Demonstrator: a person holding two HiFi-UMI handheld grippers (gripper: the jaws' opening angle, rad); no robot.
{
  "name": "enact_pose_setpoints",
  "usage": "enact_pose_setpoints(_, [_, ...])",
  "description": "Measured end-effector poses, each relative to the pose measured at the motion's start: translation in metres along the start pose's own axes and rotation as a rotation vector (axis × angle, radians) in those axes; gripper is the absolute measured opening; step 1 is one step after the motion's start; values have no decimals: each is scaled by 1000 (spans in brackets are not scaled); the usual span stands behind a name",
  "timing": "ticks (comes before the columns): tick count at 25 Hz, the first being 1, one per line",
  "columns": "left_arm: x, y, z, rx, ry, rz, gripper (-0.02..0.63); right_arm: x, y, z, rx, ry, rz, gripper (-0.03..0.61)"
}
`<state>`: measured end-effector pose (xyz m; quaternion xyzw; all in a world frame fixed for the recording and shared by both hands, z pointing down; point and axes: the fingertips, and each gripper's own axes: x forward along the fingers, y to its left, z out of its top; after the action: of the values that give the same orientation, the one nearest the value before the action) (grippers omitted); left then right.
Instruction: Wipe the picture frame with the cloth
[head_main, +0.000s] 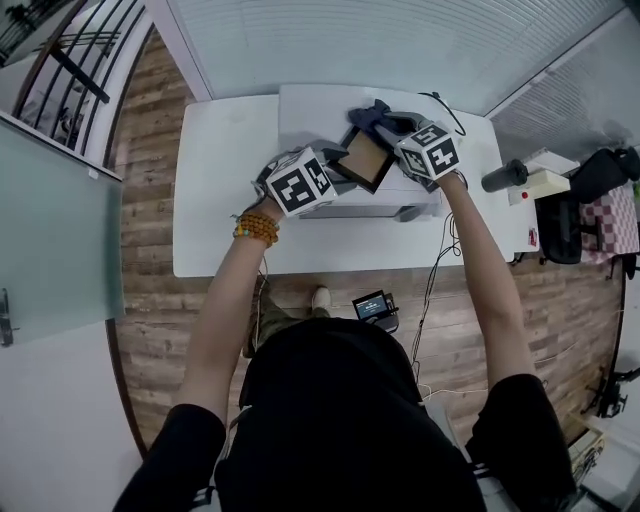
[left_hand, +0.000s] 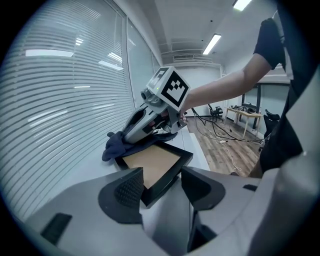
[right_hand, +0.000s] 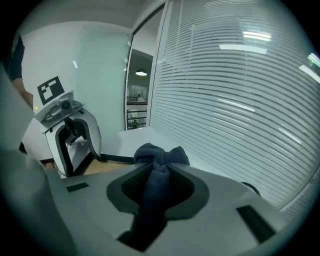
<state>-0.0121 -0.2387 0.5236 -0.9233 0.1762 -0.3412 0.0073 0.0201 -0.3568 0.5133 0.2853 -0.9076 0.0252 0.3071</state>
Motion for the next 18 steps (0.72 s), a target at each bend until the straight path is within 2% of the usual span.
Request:
enact_pose_setpoints(5, [2, -1, -5, -28, 0, -8, 233, -12, -3, -11, 75, 8, 10, 63])
enact_pose_setpoints(18, [2, -1, -7, -35, -5, -12, 236, -41, -4, -30, 97, -3, -21, 64])
